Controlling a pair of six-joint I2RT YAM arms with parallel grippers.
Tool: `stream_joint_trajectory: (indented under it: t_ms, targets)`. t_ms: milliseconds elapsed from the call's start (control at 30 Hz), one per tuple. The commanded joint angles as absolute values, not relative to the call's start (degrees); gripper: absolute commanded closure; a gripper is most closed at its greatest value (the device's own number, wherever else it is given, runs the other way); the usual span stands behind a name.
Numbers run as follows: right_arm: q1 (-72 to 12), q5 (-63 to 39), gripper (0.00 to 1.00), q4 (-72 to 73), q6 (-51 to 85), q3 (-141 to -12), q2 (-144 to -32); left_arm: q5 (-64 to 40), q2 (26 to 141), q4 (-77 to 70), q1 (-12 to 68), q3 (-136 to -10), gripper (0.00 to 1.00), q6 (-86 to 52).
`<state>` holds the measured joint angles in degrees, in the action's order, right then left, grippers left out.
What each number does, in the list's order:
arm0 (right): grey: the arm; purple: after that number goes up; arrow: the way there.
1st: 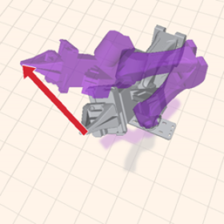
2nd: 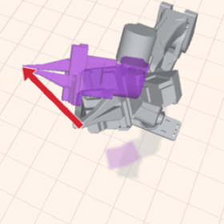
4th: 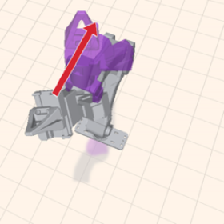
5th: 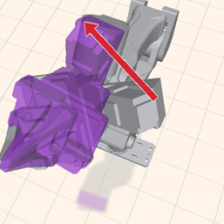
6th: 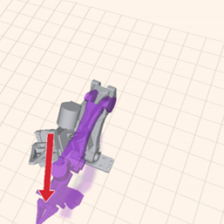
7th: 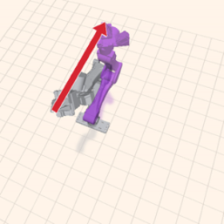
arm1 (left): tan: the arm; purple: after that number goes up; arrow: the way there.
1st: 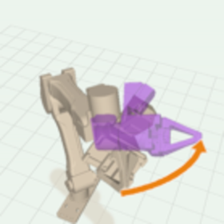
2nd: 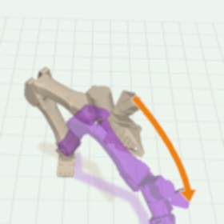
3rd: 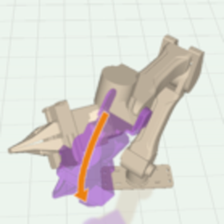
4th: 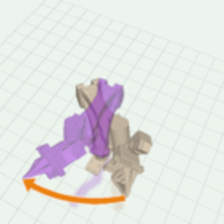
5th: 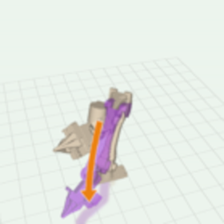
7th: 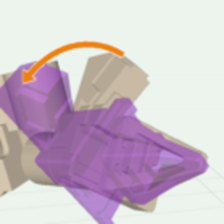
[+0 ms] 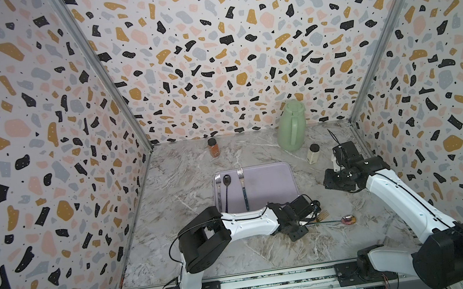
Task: Set the spoon and fork side by side
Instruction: Pick up the spoon from the center of the board.
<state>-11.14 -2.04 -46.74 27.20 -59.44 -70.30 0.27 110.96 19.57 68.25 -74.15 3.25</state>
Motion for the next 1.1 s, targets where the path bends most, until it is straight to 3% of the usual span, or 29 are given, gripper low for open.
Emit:
stream_joint_trajectory:
  t_ms: [0, 400, 733, 1067]
  targets:
    - [-9.69, -4.06, 0.55, -47.66, 25.57, -58.92, -68.31, -1.19, 112.67, 18.87, 68.01, -77.19, 0.54, 6.76]
    - [-6.28, -6.18, 0.56, -47.66, 24.01, -57.48, -67.49, -2.20, 115.76, 19.18, 65.65, -80.88, 0.62, 7.66]
    - [-5.59, -7.03, 0.56, -46.85, 23.99, -57.13, -67.92, -3.38, 115.73, 19.40, 62.88, -79.84, 0.75, 6.92]
    - [-5.37, -7.17, 0.56, -46.52, 23.91, -57.13, -68.28, -3.51, 115.92, 16.95, 62.84, -76.45, 0.79, 4.69]
